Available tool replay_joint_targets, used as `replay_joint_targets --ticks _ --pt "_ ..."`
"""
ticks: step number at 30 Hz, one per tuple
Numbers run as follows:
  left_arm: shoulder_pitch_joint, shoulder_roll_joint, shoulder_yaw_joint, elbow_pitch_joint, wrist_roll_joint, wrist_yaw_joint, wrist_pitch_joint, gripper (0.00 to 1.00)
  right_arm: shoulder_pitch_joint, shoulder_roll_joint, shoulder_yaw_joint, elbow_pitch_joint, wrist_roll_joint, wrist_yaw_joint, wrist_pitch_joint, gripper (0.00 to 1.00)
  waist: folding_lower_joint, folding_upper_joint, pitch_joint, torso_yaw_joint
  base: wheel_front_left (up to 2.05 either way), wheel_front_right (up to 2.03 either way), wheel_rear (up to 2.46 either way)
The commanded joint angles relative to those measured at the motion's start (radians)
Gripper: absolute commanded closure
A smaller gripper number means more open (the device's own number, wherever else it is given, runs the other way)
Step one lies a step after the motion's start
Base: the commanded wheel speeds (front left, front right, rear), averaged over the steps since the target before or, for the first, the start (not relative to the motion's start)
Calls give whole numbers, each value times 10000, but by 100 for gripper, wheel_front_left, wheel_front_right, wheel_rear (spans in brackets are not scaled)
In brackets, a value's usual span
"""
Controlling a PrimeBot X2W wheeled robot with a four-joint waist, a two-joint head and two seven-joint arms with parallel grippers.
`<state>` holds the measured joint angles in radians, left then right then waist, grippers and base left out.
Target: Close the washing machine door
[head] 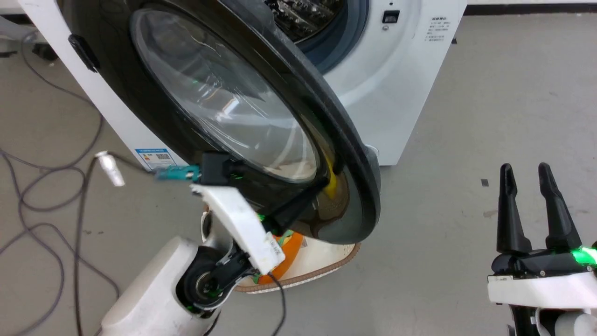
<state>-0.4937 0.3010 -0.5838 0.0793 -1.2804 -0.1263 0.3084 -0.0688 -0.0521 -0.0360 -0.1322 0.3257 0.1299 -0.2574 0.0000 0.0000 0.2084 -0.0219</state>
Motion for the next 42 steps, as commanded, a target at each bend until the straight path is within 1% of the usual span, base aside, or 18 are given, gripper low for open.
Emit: replay_joint_targets --ticks 1,5,7,9,11,13,16,20,21,22,23,28,30,38,39,40,41,42 --pt "30 166 -65 45 208 -44 -400 100 88 19 -47 -15 -21 8 -44 0 0 0 -101 53 0 0 0" --pt "139 863 -476 392 1532 -44 -2312 100 204 19 -52 -44 -83 8 -44 0 0 0 -359 216 0 0 0" --pt "134 1097 -345 886 2554 75 -3627 100 271 19 -63 -68 -116 8 -44 0 0 0 -499 325 0 0 0" --pt "85 1146 -157 1428 3686 707 -4907 100 337 19 -73 -89 -149 8 -44 0 0 0 -629 413 0 0 0" --pt "80 1016 192 1740 4506 1494 -5515 100 395 19 -95 -111 -185 8 -44 0 0 0 -767 497 0 0 0" --pt "126 983 590 1775 5406 2248 -5672 100 449 19 -89 -132 -237 8 -44 0 0 0 -886 548 0 0 0" --pt "396 839 1546 1147 6896 3219 -5695 100 500 19 -131 -208 -392 8 -44 0 0 0 -1003 603 0 0 0" --pt "1277 502 2524 426 8575 4264 -5698 100 590 19 -210 -277 -728 8 -44 0 0 0 -1168 623 0 0 0" --pt "1510 428 2678 334 8934 4479 -5699 87 613 19 -225 -282 -761 8 -44 0 0 0 -1210 618 0 0 0" --pt "1742 309 2846 251 9155 4627 -5699 21 640 19 -238 -280 -775 8 -44 0 0 0 -1254 611 0 0 0" --pt "1966 215 2981 195 9358 4720 -5699 0 679 19 -251 -251 -780 8 -44 0 0 0 -1303 599 0 0 0" --pt "2899 -152 3415 217 10177 4893 -5700 0 972 19 -160 325 -839 8 -44 0 0 0 -1549 549 0 0 0" --pt "3216 -319 3546 232 10386 4875 -5701 0 991 19 -47 467 -952 8 -44 0 0 0 -1620 524 0 0 0" --pt "4025 -877 4032 241 10949 4382 -5701 0 1269 19 -57 597 -900 8 -44 0 0 0 -1793 521 0 0 0" --pt "4060 -929 4077 244 11020 4316 -5701 0 1287 19 -39 593 -915 8 -44 5 0 0 -1803 536 0 0 0" --pt "4081 -978 4119 249 11083 4253 -5701 0 1275 19 -61 564 -947 8 -44 93 0 0 -1807 553 0 0 0" --pt "4089 -1031 4161 251 11140 4188 -5701 0 1251 19 -64 532 -941 8 -44 100 0 0 -1806 575 0 0 0" --pt "4092 -1080 4200 251 11198 4123 -5701 0 1199 19 -36 484 -903 8 -44 100 0 0 -1802 596 0 0 0"
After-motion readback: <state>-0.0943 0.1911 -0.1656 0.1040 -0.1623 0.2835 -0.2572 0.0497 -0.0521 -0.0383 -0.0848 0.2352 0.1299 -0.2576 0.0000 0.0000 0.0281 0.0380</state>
